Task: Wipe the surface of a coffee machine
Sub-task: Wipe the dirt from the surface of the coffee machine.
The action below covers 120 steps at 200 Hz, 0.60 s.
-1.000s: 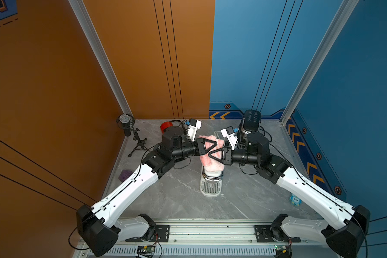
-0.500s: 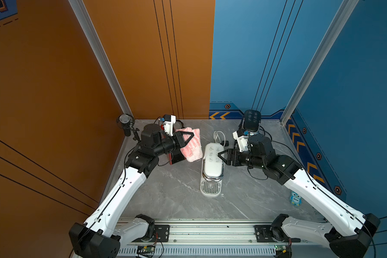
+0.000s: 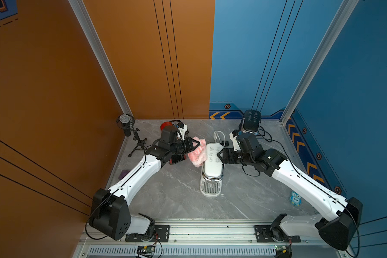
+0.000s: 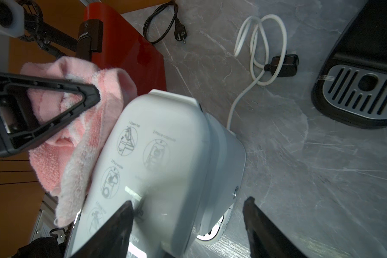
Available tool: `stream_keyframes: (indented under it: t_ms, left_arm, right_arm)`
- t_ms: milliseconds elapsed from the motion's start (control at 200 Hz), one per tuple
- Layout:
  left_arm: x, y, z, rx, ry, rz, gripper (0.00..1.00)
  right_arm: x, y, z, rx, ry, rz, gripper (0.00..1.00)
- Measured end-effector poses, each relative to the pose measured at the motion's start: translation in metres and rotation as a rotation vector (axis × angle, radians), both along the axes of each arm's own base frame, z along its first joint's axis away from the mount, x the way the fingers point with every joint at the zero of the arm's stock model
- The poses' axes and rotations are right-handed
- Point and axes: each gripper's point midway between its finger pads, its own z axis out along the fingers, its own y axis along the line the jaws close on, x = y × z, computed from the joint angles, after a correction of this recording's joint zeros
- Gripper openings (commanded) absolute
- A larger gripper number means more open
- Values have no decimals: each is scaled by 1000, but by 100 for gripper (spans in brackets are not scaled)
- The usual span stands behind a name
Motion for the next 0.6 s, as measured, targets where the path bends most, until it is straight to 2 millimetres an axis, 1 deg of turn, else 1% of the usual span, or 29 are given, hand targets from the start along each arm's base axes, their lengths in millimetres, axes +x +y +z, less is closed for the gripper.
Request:
stream_keyframes:
  t_ms: [145,260,370,475,600]
  left_arm:
    - [-7,-8,-19,33,0,-6,0]
    - [-16,-9,-48,75,30,6,0]
    - [-22,-7,-69,116,47,23,0]
    - [-28,-10,-82,157,48,35,0]
    - [-39,-18,-94,192,46,26,0]
  right_arm:
    - [12,4,1,-15,-14,-16,78]
    - [18,6,0,-20,-18,-24,78]
    - [21,8,0,-20,-23,-27,78]
    - [24,10,0,-19,-26,-27,78]
    - [27,14,-1,-20,-30,-20,78]
